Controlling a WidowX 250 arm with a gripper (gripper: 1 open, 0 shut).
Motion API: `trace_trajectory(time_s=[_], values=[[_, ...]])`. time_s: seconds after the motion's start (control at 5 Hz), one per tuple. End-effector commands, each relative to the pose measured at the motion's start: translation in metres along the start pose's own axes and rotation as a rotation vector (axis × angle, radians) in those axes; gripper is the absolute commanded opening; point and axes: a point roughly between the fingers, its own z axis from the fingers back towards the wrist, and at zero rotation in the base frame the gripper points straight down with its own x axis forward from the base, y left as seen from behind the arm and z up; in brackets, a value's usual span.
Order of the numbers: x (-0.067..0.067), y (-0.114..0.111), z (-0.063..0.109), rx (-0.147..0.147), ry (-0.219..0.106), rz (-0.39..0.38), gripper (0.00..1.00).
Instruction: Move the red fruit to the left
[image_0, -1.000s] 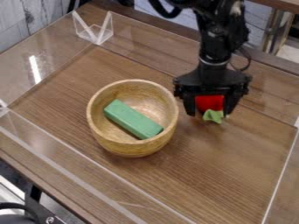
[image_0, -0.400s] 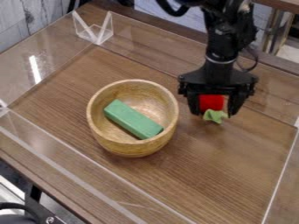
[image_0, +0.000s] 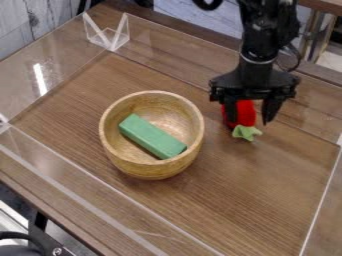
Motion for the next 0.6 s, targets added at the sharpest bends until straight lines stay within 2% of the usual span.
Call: trace_trajectory(time_s=[0.0,0.2,0.4], values=[[0.014,-0.002,0.035,-0.058,-0.065,0.048,0.00],[0.017,0.005,0.060,-0.087,-0.078,0.097,0.00],[0.037,0.008,0.093,-0.118,-0.094,0.136,0.00]])
